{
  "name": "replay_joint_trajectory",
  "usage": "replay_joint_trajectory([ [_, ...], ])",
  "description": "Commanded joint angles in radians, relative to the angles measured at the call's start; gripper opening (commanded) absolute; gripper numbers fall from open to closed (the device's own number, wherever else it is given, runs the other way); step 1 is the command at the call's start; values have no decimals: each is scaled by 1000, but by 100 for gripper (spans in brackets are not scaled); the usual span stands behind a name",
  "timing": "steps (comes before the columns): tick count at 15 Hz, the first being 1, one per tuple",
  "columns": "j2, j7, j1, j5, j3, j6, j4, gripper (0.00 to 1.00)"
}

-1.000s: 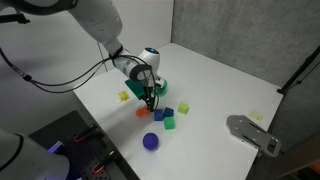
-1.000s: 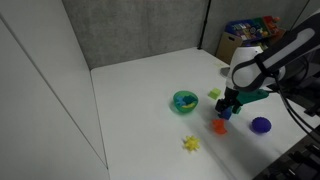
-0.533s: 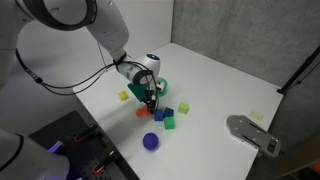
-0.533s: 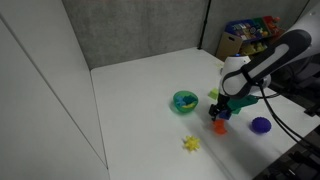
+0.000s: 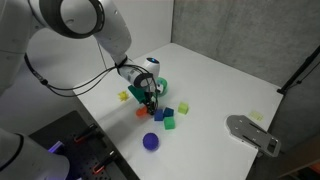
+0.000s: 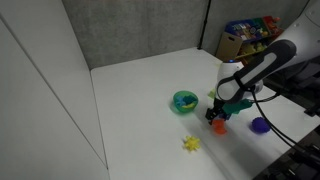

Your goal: Put the orange object inside the bowl

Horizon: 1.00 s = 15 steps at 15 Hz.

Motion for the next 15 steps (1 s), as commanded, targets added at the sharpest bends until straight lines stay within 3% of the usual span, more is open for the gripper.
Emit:
replay_joint_trajectory([
  [1,21,23,16,-6,-11,-27,37,75],
  [2,23,22,17,-7,-12,-29,40,72],
  [6,0,7,11,-3,-4,-45,39,41],
  [11,-72,-15,2,2,14,-65,38,31],
  [15,-135,-23,1,1,23,-109,73,30],
])
